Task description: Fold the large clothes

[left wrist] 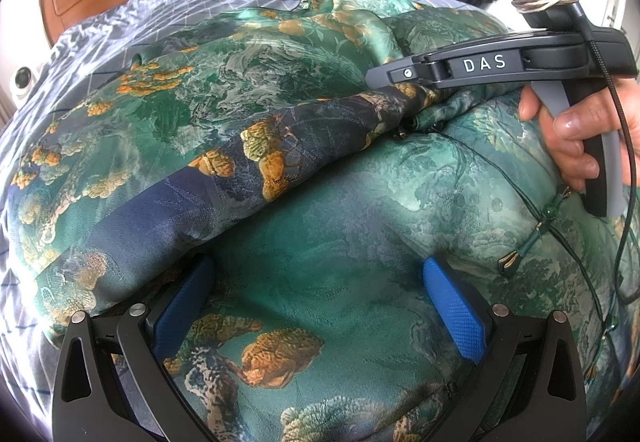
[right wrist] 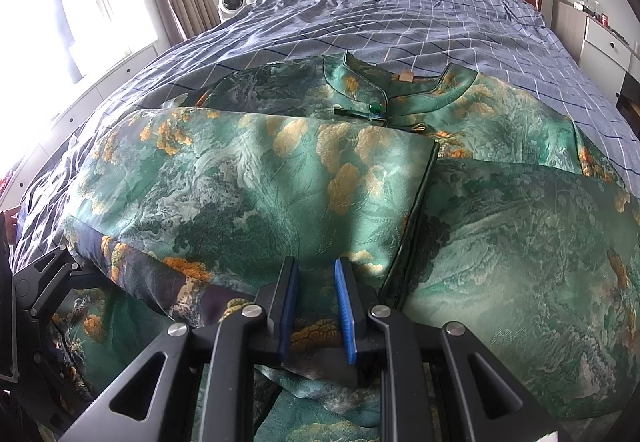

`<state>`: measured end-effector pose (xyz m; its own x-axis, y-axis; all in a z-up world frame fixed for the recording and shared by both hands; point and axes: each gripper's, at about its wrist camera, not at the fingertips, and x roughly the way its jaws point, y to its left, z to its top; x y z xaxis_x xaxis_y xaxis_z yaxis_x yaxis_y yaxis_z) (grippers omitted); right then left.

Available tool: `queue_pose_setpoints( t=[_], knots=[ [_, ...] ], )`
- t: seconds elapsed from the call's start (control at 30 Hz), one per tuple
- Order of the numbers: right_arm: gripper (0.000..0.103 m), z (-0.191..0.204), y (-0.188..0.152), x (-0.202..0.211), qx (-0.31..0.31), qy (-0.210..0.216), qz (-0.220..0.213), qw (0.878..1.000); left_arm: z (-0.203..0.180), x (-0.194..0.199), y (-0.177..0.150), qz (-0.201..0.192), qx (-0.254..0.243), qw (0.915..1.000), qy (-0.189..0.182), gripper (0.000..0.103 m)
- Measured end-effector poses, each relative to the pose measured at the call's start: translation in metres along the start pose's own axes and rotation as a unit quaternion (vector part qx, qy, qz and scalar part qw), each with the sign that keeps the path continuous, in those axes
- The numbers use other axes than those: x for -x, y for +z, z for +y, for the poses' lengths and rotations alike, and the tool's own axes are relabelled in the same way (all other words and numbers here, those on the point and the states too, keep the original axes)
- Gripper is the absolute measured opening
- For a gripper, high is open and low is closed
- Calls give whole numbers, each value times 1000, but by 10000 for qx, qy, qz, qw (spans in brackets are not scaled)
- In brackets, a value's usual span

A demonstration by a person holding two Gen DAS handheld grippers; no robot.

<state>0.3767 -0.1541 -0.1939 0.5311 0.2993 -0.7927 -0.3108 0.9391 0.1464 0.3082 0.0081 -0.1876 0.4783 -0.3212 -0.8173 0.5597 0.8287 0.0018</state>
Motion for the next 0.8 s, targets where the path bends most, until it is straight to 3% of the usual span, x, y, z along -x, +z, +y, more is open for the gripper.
queue_pose_setpoints(
  t=[0.63,0.67,0.7,0.77,0.8],
  knots=[
    [22,3,4,18,-13,15,-57,10000,0,0,0,0,0,10000,-2,103],
    [25,3,4,26,-27,33,-92,9999,0,-1,0,0,0,10000,-3,103],
    [35,3,4,33,-58,62,-122,9999,0,0,0,1,-1,10000,-1,103],
    [66,0,0,56,-168,29,-152,9997,0,0,0,-4,-5,10000,4,103],
    [70,-2,-2,64,-199,3,-155,9997,0,0,0,-13,6,10000,3,103]
  ],
)
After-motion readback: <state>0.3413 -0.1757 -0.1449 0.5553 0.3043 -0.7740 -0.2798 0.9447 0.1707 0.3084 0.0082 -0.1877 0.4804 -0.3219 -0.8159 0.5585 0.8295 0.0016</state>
